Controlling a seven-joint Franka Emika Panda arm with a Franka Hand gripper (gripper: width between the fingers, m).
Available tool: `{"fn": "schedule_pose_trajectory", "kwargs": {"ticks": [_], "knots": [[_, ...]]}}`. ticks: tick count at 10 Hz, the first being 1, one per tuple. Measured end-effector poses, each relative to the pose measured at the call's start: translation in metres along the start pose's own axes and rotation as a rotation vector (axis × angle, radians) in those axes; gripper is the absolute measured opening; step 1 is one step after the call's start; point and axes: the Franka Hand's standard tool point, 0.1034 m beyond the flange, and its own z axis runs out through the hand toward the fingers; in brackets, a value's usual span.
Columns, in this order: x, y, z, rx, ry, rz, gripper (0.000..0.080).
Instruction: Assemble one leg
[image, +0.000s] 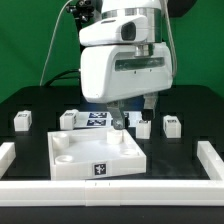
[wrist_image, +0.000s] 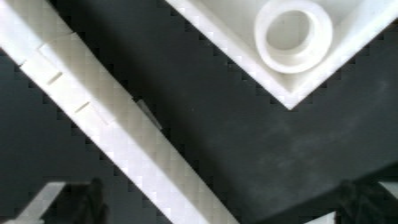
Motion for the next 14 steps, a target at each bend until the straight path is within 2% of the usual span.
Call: {"fn": "schedule_pose_trajectory", "kwargs": {"ticks": [9, 10, 11, 13, 14], "knots": [[0.000, 0.000, 0.000, 0.001, -0.001, -0.001, 0.0650], [-0.005, -0.006, 0.003, -0.001, -0.006, -0.059, 0.0650], [-0.013, -0.013, 0.005, 0.011, -0.019, -0.176, 0.0650], [-0.020, -0.017, 0.008, 0.031, -0.049, -0.357, 0.0650], [-0.026, -0.024, 0.013, 0.059, -0.090, -0.434, 0.0650]]}}
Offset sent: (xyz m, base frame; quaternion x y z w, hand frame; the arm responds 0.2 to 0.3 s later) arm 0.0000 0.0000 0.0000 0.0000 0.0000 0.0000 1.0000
